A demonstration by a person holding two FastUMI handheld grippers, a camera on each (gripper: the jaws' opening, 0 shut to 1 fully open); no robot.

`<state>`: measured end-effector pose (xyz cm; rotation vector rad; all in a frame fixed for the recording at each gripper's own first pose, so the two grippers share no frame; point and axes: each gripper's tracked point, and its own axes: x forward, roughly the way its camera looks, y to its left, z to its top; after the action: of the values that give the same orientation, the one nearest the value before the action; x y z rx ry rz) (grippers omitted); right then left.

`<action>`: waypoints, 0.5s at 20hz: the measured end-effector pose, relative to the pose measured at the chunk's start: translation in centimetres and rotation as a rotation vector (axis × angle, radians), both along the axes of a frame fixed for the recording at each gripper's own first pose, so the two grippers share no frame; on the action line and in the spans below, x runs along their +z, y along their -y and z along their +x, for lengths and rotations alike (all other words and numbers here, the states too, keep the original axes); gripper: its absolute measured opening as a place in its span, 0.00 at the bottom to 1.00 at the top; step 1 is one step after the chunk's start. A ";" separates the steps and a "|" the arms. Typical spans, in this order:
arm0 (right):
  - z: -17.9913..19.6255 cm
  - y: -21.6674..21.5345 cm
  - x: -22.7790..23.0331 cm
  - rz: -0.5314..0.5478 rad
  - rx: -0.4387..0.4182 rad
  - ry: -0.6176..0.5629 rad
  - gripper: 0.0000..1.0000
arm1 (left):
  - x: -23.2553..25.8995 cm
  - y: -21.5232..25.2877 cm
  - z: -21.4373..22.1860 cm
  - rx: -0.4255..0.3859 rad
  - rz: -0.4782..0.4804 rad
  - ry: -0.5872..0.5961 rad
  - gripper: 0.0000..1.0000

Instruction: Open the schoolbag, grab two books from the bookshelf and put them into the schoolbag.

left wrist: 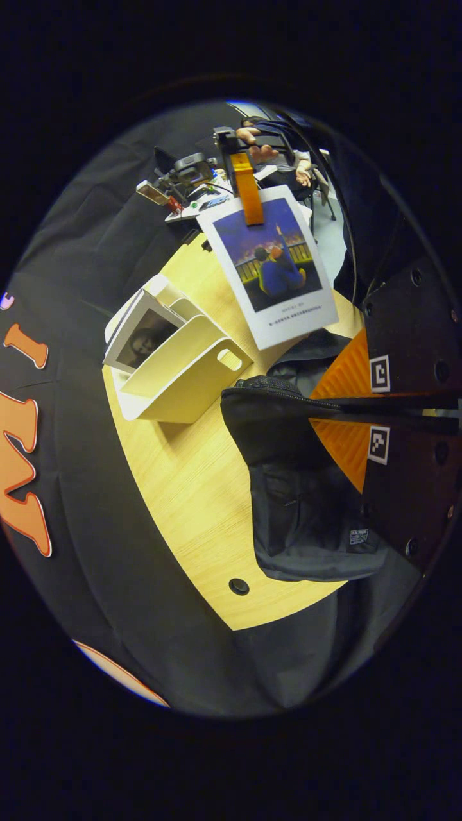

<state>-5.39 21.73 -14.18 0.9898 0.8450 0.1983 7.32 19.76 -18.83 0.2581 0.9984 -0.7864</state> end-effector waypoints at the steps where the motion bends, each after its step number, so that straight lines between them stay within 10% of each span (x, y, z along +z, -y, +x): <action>1: 0.5 -1.1 0.0 0.021 0.011 0.023 0.31 | 0.7 0.5 0.3 0.006 -0.008 0.001 0.05; 10: 6.6 -9.0 -2.7 0.156 0.006 0.136 0.31 | 6.4 5.8 -2.7 0.076 -0.072 0.003 0.05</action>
<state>1.21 30.75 -16.86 1.1070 0.7162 0.3364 4.62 13.93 -12.42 0.1587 0.9694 -0.7503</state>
